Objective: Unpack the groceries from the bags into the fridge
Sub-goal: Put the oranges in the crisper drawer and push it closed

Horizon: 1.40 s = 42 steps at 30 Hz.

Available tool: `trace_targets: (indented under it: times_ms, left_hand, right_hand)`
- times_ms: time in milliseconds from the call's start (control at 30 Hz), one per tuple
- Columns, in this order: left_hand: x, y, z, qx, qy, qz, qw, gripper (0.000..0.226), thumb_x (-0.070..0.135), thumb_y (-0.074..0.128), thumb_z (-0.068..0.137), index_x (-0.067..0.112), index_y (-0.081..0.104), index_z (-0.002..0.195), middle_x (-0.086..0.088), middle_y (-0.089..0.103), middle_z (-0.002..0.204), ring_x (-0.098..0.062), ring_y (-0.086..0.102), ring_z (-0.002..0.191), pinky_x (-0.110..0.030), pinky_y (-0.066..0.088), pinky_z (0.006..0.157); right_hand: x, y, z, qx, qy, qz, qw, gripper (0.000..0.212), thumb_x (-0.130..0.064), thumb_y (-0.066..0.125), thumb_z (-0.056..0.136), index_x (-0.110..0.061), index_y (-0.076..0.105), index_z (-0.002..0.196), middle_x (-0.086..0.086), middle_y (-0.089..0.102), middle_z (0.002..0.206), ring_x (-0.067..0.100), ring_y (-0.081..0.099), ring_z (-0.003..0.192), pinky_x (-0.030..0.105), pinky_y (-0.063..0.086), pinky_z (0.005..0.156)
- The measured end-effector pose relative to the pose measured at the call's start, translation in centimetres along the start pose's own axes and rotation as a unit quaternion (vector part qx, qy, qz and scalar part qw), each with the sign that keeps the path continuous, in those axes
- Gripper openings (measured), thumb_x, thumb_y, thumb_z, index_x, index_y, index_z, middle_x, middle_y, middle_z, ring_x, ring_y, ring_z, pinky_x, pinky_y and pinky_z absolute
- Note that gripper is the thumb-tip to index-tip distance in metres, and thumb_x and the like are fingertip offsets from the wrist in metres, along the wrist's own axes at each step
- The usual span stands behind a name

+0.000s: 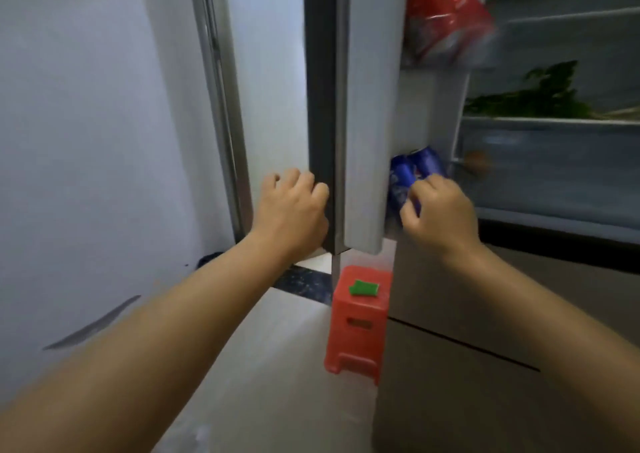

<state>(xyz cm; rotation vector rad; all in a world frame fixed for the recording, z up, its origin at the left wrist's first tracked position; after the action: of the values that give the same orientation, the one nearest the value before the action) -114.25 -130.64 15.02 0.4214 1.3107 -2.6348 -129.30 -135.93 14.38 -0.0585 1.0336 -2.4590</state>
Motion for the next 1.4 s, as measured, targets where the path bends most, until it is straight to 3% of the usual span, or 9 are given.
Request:
trace_targets:
  times_ms: [67,167,300,433,567,733,1000,1233,1400]
  left_hand:
    - [-4.4,2.1,-2.2,-0.069,-0.036,-0.007,0.997,0.027,0.022,0.044,0.091,0.007,0.055,0.11,-0.011,0.057,0.117,-0.029,0.05,0.112,-0.038,0.039,0.091]
    - [-11.0,4.5,-5.8,-0.122,-0.067,-0.018,0.99,0.029,0.024,0.042,0.093,0.008,0.054,0.114,-0.012,0.054,0.121,-0.03,0.047,0.116,-0.038,0.037,0.093]
    - [-19.6,9.1,-11.3,-0.181,-0.092,-0.021,0.979,0.029,0.024,0.043,0.093,0.007,0.055,0.113,-0.012,0.056,0.118,-0.031,0.049,0.113,-0.038,0.038,0.094]
    - [-27.5,15.2,-17.4,-0.263,-0.139,-0.041,0.954,0.032,0.026,0.043,0.093,0.008,0.057,0.115,-0.013,0.056,0.119,-0.032,0.052,0.112,-0.035,0.041,0.089]
    - [-34.1,23.5,-24.3,-0.365,-0.168,-0.058,0.914,0.029,0.024,0.043,0.093,0.009,0.057,0.114,-0.013,0.057,0.119,-0.031,0.055,0.109,-0.035,0.043,0.087]
    - [-41.7,33.8,-31.5,-0.474,-0.217,-0.071,0.85,0.03,0.021,0.04,0.094,0.009,0.054,0.117,-0.012,0.056,0.12,-0.029,0.055,0.109,-0.037,0.044,0.089]
    - [-51.2,48.3,-39.9,-0.58,-0.299,-0.123,0.748,0.033,0.029,0.04,0.097,0.009,0.055,0.118,-0.011,0.055,0.125,-0.028,0.053,0.115,-0.034,0.043,0.094]
    - [-55.2,61.0,-48.8,-0.612,-0.326,-0.194,0.694,0.036,0.024,0.041,0.095,0.02,0.049,0.13,-0.008,0.052,0.132,-0.027,0.053,0.121,-0.037,0.044,0.098]
    - [-55.3,70.6,-57.6,-0.65,-0.274,-0.217,0.675,0.038,0.023,0.043,0.095,0.016,0.047,0.132,-0.012,0.053,0.132,-0.031,0.053,0.121,-0.039,0.045,0.095]
  right_hand:
    - [-5.6,1.2,-0.9,-0.031,-0.029,0.002,0.999,0.022,-0.013,0.047,0.075,0.003,0.062,0.073,0.021,0.063,0.076,0.038,0.061,0.07,0.037,0.05,0.056]
    - [-13.8,4.5,-1.2,-0.074,-0.039,0.027,0.996,0.026,-0.015,0.049,0.087,0.0,0.059,0.104,0.016,0.059,0.107,0.032,0.055,0.1,0.043,0.049,0.081]
    - [-24.8,10.6,-2.1,-0.149,-0.062,0.043,0.986,0.028,-0.017,0.046,0.088,-0.002,0.058,0.107,0.015,0.057,0.111,0.032,0.053,0.101,0.033,0.044,0.076]
    - [-34.0,18.0,-4.1,-0.233,-0.102,0.062,0.965,0.026,-0.015,0.045,0.088,0.0,0.057,0.104,0.018,0.056,0.11,0.035,0.052,0.103,0.036,0.042,0.072]
    - [-41.0,28.0,-6.6,-0.328,-0.138,0.081,0.931,0.028,-0.019,0.046,0.09,-0.003,0.057,0.11,0.016,0.055,0.115,0.035,0.052,0.107,0.037,0.045,0.079]
    - [-46.6,41.7,-8.7,-0.444,-0.167,0.087,0.876,0.028,-0.02,0.046,0.091,-0.002,0.059,0.109,0.015,0.056,0.113,0.033,0.056,0.101,0.044,0.049,0.086]
    - [-55.8,59.6,-11.8,-0.574,-0.158,0.088,0.799,0.03,-0.012,0.041,0.092,0.0,0.058,0.113,0.018,0.055,0.118,0.035,0.055,0.105,0.037,0.046,0.084]
    - [-60.9,72.5,-22.2,-0.686,-0.135,0.06,0.713,0.03,-0.014,0.04,0.092,-0.003,0.057,0.114,0.015,0.055,0.119,0.03,0.054,0.111,0.029,0.044,0.085]
    - [-62.1,81.5,-31.6,-0.721,-0.05,0.06,0.689,0.027,-0.011,0.044,0.091,0.001,0.061,0.108,0.018,0.061,0.113,0.03,0.057,0.106,0.029,0.043,0.084]
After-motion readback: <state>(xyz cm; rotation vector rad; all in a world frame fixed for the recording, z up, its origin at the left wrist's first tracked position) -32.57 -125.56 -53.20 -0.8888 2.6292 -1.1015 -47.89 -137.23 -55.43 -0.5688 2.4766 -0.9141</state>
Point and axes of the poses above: each hand's wrist, its own z-axis towards the middle knuckle, its own y-axis out of the palm, x = y × z, the point moved 8 cm from there along z, towards the middle knuckle
